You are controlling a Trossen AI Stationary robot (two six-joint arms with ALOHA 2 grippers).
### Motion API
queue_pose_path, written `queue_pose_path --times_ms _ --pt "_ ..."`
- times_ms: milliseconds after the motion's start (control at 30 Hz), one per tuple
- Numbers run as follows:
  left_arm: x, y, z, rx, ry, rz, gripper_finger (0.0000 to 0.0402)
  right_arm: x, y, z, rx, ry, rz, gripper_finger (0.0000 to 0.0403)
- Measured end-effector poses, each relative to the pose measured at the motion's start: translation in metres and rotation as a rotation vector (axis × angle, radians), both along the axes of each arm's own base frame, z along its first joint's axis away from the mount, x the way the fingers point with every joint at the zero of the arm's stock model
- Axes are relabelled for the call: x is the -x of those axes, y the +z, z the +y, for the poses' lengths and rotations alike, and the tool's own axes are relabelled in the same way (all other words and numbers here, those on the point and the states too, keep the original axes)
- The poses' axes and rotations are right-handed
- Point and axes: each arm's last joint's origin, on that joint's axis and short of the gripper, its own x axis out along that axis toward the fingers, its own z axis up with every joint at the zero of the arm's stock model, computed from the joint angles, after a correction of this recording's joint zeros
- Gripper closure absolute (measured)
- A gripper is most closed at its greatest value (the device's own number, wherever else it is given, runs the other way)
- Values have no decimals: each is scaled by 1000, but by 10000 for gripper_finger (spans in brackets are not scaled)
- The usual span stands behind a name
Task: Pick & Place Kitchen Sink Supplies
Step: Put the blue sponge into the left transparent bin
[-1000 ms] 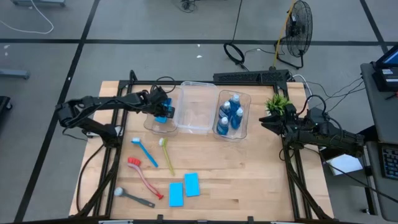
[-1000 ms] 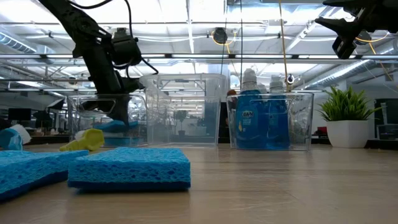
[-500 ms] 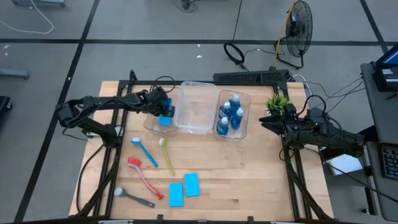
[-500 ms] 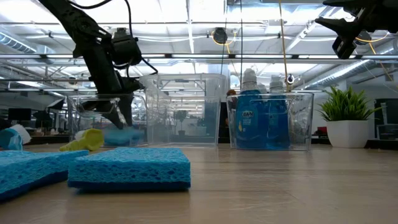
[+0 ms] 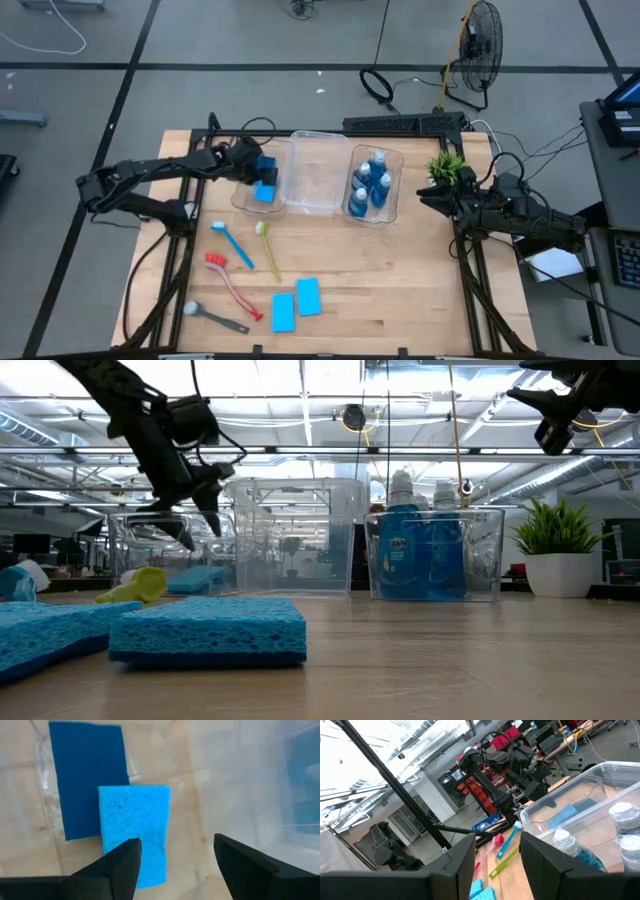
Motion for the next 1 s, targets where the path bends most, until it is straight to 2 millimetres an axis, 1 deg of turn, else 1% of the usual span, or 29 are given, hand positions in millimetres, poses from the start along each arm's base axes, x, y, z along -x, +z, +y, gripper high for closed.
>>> queue_pose_path --times_ms 200,333,467,567,767,1000 --pt "11 26 -7 -61 -3 -108 178 0 0 0 -8 1 0 261" --pt "21 45 -14 -83 -30 -211 194 0 0 0 -8 1 0 261" --pt "31 61 -24 -85 -67 -312 209 0 0 0 -8 1 0 261" --pt "37 73 -36 -84 -110 -383 221 0 0 0 -7 1 0 261" --pt "43 87 -65 -41 -178 -485 257 0 0 0 -6 1 0 261" --pt "39 90 -98 -10 -203 -508 314 0 0 0 -6 1 0 261"
